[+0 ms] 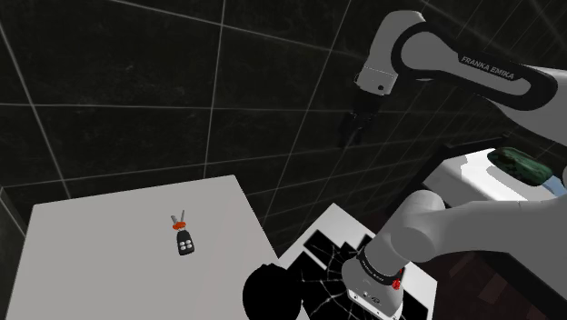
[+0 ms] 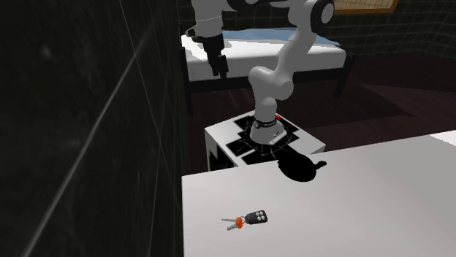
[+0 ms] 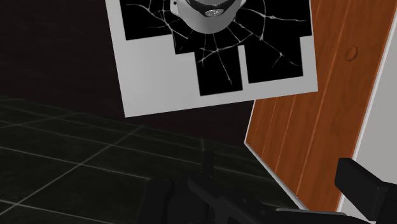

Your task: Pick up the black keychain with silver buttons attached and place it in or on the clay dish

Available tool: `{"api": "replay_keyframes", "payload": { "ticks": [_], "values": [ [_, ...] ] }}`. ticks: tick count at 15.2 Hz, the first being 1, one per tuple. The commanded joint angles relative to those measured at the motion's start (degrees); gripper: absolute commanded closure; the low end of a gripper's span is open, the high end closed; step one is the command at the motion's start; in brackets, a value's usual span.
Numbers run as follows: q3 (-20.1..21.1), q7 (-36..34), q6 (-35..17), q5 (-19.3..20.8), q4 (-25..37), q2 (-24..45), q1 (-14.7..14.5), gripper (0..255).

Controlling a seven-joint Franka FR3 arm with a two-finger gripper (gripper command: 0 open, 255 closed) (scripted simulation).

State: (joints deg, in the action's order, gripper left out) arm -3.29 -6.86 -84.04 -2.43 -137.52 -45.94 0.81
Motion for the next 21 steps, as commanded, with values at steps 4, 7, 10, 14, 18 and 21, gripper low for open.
{"api": "replay_keyframes", "payload": {
  "ticks": [4,7,10,14,18,21],
  "values": [
    [3.43,-3.43,-3.64,-2.81,-1.59,1.46,-1.41,0],
    [6.89,-6.73,-7.47,-5.45,-2.54,3.66,-2.81,0],
    [10.31,-9.97,-11.44,-7.80,-2.82,6.58,-4.20,0],
    [14.84,-14.19,-16.82,-10.32,-2.16,11.52,-5.80,0],
    [19.31,-18.46,-22.12,-11.87,-0.29,17.51,-7.00,0],
    [22.56,-21.84,-25.91,-12.17,1.86,22.61,-7.63,0]
  ]
}}
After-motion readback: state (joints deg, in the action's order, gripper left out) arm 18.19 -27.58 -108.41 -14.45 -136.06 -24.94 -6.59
